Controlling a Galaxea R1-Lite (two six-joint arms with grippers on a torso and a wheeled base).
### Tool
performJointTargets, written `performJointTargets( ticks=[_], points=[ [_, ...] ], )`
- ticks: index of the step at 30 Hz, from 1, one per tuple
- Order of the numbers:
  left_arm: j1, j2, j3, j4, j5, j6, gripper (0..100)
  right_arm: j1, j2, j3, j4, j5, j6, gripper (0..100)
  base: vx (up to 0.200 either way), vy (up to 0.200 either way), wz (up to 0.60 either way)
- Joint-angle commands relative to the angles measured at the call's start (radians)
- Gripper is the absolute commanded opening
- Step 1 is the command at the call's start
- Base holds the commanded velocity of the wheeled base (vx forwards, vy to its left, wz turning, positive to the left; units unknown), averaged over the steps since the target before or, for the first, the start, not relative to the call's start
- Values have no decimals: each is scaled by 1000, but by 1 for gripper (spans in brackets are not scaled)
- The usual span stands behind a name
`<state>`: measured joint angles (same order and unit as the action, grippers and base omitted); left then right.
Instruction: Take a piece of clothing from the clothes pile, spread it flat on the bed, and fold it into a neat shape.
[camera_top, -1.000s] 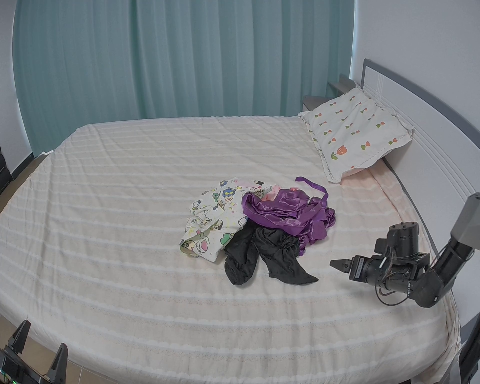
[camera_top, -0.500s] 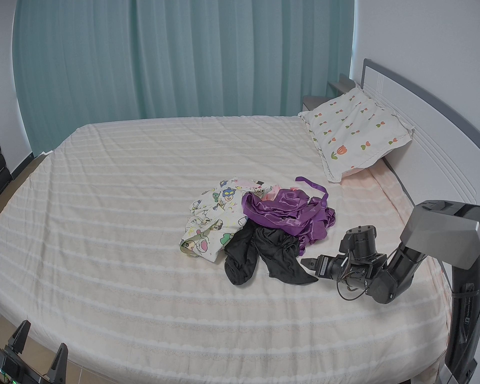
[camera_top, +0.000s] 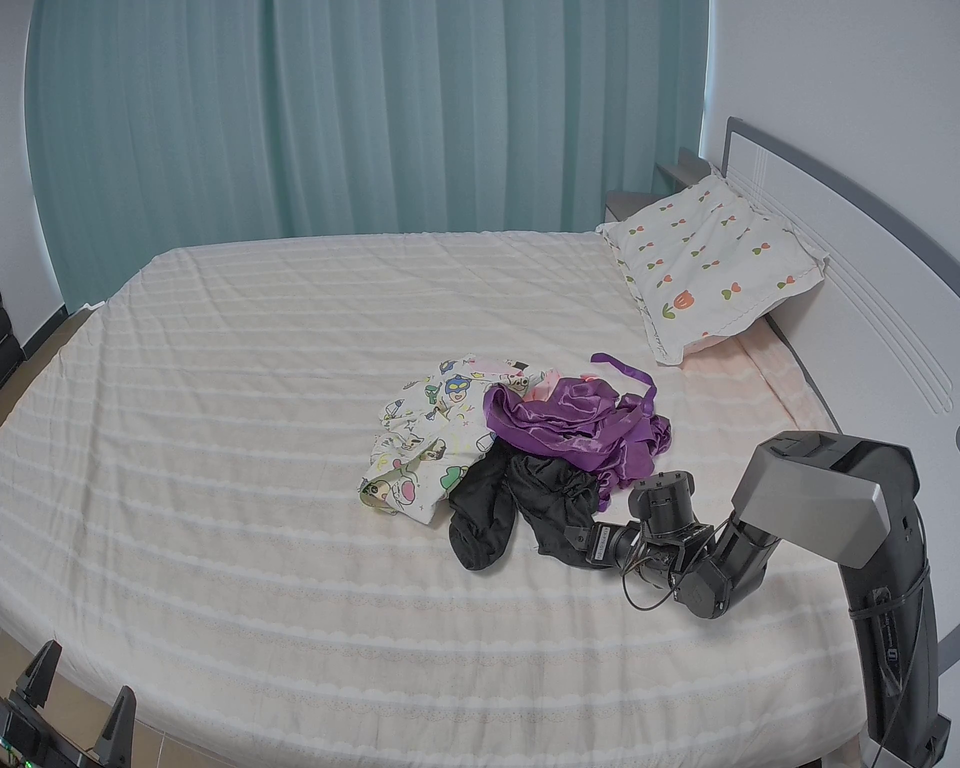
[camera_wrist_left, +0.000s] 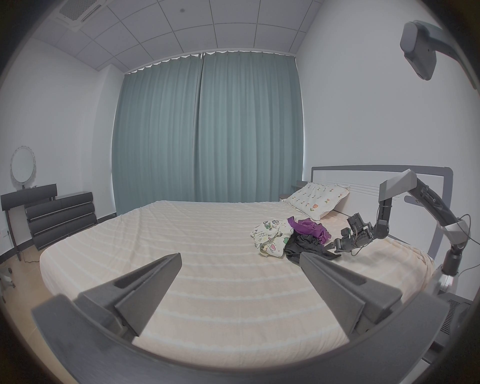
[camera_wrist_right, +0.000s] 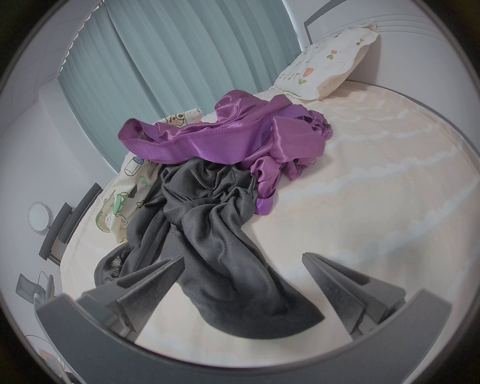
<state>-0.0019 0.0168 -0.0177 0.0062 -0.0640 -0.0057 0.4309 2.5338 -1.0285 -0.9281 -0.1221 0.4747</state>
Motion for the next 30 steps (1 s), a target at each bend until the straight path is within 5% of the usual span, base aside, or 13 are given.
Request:
performJointTargets(
  ticks=[1, 5, 6, 30],
  points=[
    [0, -12, 16, 0, 0, 0, 100, 5, 52, -41, -5, -4, -1, 100, 0, 0, 0],
    [-1, -14, 16, 0, 0, 0, 100, 12, 59, -47, 2, -2, -2, 100, 0, 0, 0],
    [0, -12, 16, 0, 0, 0, 100, 14, 60, -48, -6, -4, -1, 0, 0, 0, 0],
    [0, -14, 16, -3, 20, -26, 100, 28, -73, 228, -271, 50, 58, 0, 0, 0, 0]
  ],
)
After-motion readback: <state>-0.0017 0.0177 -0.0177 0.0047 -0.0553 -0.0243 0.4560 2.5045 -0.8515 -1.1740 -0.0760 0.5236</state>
